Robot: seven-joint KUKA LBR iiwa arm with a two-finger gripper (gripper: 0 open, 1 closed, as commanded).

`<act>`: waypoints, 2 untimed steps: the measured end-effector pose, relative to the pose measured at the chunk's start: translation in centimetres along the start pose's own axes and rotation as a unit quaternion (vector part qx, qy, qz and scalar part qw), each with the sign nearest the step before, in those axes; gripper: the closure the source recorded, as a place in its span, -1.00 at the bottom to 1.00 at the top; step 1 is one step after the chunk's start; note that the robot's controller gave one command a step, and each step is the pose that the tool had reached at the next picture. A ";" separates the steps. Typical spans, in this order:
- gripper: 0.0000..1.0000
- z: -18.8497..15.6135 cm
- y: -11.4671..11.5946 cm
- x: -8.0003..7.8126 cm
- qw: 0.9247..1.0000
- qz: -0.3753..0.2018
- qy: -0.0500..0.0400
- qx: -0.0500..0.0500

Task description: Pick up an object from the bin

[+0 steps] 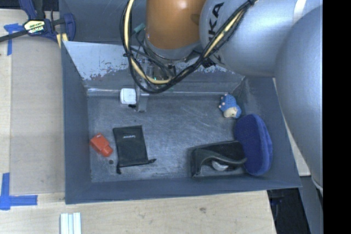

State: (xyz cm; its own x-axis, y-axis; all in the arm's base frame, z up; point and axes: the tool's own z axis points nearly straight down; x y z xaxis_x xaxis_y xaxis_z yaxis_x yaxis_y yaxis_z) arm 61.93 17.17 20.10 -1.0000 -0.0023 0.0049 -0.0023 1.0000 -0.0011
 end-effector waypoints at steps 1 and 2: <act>-1.00 11.2 -1.2 5.4 1.000 0.024 0.001 0.000; 1.00 10.7 -1.2 5.1 1.000 0.025 -0.004 -0.001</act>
Offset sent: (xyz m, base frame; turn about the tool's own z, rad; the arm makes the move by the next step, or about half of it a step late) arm -0.0519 -0.0110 -0.1066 0.0479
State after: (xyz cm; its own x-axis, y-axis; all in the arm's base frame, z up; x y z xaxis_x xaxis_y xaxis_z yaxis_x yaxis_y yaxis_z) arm 56.83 15.99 9.45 -0.9989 0.0469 -0.0026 0.0469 0.9989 0.0009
